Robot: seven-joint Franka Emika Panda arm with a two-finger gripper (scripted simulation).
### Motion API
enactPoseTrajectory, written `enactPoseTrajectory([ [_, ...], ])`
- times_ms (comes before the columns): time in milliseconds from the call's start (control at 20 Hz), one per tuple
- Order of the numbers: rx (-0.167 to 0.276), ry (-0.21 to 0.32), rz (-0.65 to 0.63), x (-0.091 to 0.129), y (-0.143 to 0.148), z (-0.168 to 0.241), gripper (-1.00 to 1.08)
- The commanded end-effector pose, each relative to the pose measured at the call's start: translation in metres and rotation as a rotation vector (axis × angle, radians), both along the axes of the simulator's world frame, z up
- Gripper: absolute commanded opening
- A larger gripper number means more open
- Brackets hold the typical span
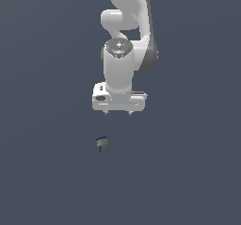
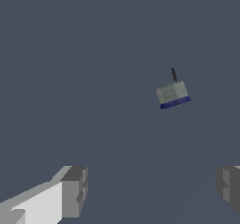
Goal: Pick up the object and move it to a goal position.
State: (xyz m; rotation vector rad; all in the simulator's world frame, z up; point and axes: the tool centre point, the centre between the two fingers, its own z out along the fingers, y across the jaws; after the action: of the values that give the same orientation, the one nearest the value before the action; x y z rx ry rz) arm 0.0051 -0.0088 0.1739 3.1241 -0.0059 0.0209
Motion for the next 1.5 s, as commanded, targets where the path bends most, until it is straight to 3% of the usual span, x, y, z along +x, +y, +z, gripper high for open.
enactPoseTrajectory([
  [0, 0.0, 0.0, 0.0, 0.0, 0.0, 0.0, 1.0],
  [750, 0.013, -0.03, 0.027, 0.009, 0.008, 0.014, 1.0],
  [1450, 0.007, -0.008, 0.15, 0.049, -0.029, -0.038, 1.0],
])
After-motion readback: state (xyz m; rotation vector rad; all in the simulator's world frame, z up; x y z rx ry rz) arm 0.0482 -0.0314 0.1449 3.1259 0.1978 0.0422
